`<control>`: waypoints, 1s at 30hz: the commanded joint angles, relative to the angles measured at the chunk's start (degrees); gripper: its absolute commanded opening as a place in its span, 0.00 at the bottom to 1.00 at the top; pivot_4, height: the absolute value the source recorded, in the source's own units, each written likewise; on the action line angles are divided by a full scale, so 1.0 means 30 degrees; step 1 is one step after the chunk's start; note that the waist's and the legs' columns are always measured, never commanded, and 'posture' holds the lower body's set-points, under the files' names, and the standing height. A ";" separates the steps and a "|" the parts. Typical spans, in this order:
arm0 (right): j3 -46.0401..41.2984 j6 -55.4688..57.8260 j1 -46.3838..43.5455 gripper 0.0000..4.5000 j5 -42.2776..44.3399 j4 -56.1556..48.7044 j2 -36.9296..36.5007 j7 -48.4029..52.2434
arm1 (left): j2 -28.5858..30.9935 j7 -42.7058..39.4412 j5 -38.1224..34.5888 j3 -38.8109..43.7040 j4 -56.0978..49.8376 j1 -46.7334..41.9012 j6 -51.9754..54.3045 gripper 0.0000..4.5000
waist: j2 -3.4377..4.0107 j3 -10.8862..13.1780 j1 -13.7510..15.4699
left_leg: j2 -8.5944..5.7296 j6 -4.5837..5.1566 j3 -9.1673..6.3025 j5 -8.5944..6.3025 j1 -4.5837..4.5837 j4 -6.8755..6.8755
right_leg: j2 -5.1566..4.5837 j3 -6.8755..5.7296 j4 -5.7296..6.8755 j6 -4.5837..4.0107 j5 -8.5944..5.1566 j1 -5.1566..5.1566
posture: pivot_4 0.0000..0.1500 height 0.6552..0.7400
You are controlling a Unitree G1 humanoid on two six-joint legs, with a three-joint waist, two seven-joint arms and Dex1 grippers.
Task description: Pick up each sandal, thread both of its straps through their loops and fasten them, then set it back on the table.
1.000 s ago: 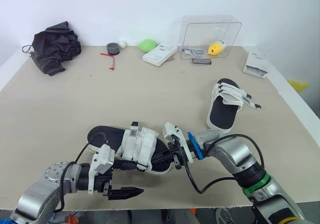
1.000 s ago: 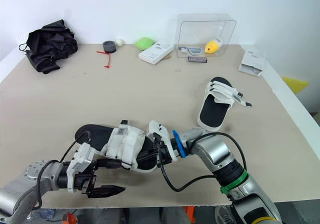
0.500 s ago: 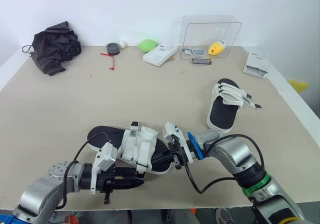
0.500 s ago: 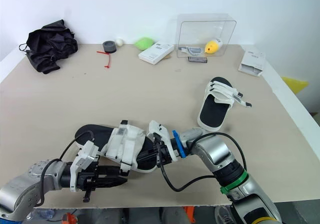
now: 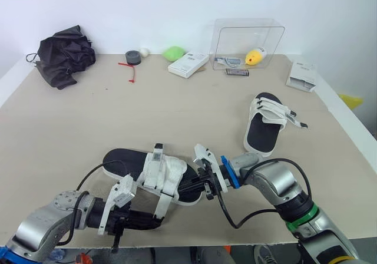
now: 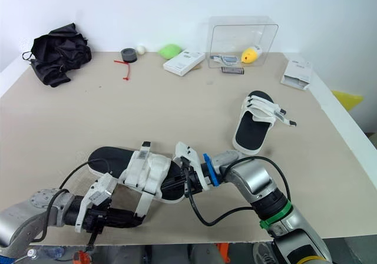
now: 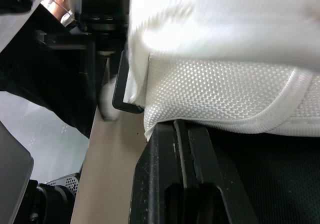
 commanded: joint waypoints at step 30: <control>0.0457 0.0187 0.0285 0.00 -0.0011 -0.0178 0.0102 -0.0465 | -0.8701 1.8152 -1.3204 0.2102 0.9845 -1.0495 1.0810 0.00 | 0.0016 -0.0021 0.0164 | -0.0093 0.0065 -0.0099 0.0087 0.0043 0.0255 | -0.0026 -0.0014 0.0010 0.0168 0.0171 0.0207 | 1.00 1.00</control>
